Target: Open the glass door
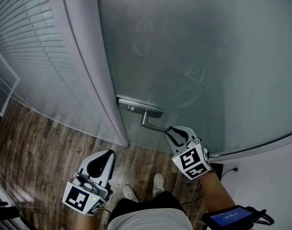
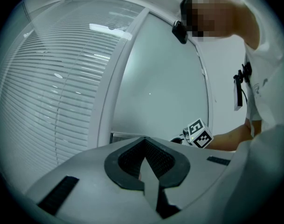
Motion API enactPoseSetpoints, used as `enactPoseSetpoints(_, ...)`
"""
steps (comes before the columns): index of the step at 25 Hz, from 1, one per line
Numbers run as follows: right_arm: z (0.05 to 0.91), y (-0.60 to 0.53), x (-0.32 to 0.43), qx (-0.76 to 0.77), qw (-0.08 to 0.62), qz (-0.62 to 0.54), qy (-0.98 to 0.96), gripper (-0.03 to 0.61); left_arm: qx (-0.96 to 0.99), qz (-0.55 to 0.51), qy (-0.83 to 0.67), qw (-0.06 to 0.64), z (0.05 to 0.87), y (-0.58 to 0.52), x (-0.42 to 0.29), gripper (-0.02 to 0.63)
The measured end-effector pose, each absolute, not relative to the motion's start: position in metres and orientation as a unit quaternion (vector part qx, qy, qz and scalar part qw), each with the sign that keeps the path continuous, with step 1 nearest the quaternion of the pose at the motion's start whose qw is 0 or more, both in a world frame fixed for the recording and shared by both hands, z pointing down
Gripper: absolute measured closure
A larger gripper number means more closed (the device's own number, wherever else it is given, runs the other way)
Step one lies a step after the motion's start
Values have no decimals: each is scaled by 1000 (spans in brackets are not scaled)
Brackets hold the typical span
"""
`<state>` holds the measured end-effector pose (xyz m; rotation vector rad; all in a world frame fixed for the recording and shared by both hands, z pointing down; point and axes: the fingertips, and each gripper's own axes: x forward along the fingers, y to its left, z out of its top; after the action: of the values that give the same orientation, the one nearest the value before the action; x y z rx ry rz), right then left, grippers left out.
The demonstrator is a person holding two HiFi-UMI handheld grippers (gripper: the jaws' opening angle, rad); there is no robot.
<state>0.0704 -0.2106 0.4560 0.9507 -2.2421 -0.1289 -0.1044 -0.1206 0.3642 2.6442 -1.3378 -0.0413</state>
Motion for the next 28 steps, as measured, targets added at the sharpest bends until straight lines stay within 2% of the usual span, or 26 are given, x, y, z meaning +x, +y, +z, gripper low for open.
enactPoseSetpoints(12,475,-223,73,395,285,4,-873,486,888,-20,-452,81,355,-115,-99,614)
enactPoseSetpoints(28,440,-262,95,416,282,1,-865,480,889,-27,-449,84,357,-112,-87,614)
